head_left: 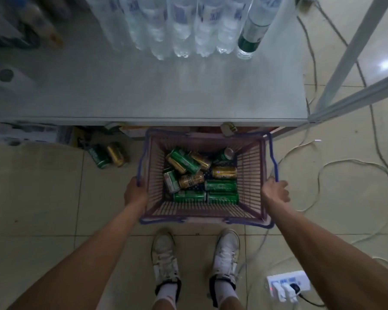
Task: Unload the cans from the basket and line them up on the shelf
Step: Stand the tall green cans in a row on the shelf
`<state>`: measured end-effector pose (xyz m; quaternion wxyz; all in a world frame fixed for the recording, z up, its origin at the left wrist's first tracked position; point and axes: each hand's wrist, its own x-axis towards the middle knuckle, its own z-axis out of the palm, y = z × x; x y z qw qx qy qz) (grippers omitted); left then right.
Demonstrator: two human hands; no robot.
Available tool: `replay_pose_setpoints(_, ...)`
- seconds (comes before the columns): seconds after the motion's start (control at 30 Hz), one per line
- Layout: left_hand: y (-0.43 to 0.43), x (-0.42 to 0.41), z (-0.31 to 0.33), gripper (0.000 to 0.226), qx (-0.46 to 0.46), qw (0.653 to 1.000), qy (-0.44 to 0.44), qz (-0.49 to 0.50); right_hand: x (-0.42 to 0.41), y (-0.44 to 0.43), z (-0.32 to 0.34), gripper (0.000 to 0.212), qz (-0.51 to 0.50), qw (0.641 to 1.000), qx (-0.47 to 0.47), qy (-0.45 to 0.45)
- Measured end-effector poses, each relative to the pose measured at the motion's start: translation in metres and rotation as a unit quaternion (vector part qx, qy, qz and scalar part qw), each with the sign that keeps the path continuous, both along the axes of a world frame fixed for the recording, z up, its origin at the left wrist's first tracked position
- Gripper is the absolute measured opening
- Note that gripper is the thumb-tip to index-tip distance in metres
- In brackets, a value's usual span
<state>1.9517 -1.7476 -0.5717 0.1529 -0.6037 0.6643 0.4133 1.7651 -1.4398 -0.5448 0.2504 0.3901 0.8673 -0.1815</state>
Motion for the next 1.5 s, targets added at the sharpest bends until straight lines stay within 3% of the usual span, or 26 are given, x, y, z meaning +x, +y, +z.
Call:
replay_pose_setpoints(0.13,0.019,0.024,-0.038,0.063,0.059,0.998,-0.025,0.001,0.021,0.010,-0.041,0.087,0.043,0.994,-0.028,-0.101)
replay_pose_setpoints(0.23,0.040,0.034,-0.057,0.066,0.006,1.000,-0.024,0.011,0.045,0.012,-0.065,0.106,0.028,0.992,-0.040,-0.112)
replay_pose_setpoints(0.3,0.040,0.032,-0.063,0.059,-0.056,0.998,-0.018,-0.006,0.041,0.018,-0.075,0.090,0.057,0.995,-0.034,-0.076)
replay_pose_setpoints(0.4,0.026,0.024,-0.067,0.047,-0.093,0.995,-0.007,-0.022,0.014,0.030,-0.084,0.034,0.101,0.994,-0.034,-0.005)
replay_pose_setpoints(0.5,0.018,0.016,-0.064,0.042,-0.104,0.993,0.009,-0.059,-0.013,0.034,-0.082,0.023,0.173,0.985,-0.021,0.018)
replay_pose_setpoints(0.63,0.013,0.003,-0.062,0.039,-0.077,0.994,-0.007,-0.078,-0.032,0.033,-0.081,0.032,0.202,0.979,0.003,0.028)
replay_pose_setpoints(0.73,0.020,-0.004,-0.055,0.046,-0.105,0.986,-0.050,-0.121,-0.034,0.020,-0.071,0.073,0.240,0.970,0.043,0.004)
replay_pose_setpoints(0.8,0.033,-0.010,-0.047,0.064,-0.202,0.954,-0.079,-0.207,-0.030,0.009,-0.062,0.093,0.336,0.939,0.062,0.045)
replay_pose_setpoints(0.87,0.045,-0.022,-0.047,0.067,-0.259,0.912,-0.056,-0.312,-0.023,-0.002,-0.063,0.092,0.466,0.881,0.058,0.063)
replay_pose_setpoints(0.97,0.059,-0.037,-0.069,0.053,-0.119,0.888,-0.011,-0.444,-0.014,-0.015,-0.079,0.083,0.566,0.824,0.019,0.007)
replay_pose_setpoints(1.07,0.058,-0.057,-0.096,0.068,0.034,0.879,-0.046,-0.474,-0.027,-0.027,-0.103,0.066,0.597,0.797,-0.017,-0.092)
replay_pose_setpoints(1.23,0.046,-0.099,-0.139,0.053,-0.065,0.843,-0.012,-0.534,-0.059,-0.049,-0.145,0.039,0.662,0.736,0.006,-0.142)
replay_pose_setpoints(1.3,0.039,-0.111,-0.153,0.046,-0.096,0.791,-0.009,-0.604,-0.073,-0.056,-0.162,0.048,0.686,0.708,-0.002,-0.168)
replay_pose_setpoints(1.4,0.022,-0.136,-0.164,0.035,-0.116,0.701,0.016,-0.704,-0.087,-0.074,-0.182,0.056,0.741,0.633,0.006,-0.223)
replay_pose_setpoints(1.5,0.009,-0.160,-0.176,0.041,-0.151,0.620,0.111,-0.762,-0.082,-0.099,-0.202,0.012,0.762,0.597,0.035,-0.250)
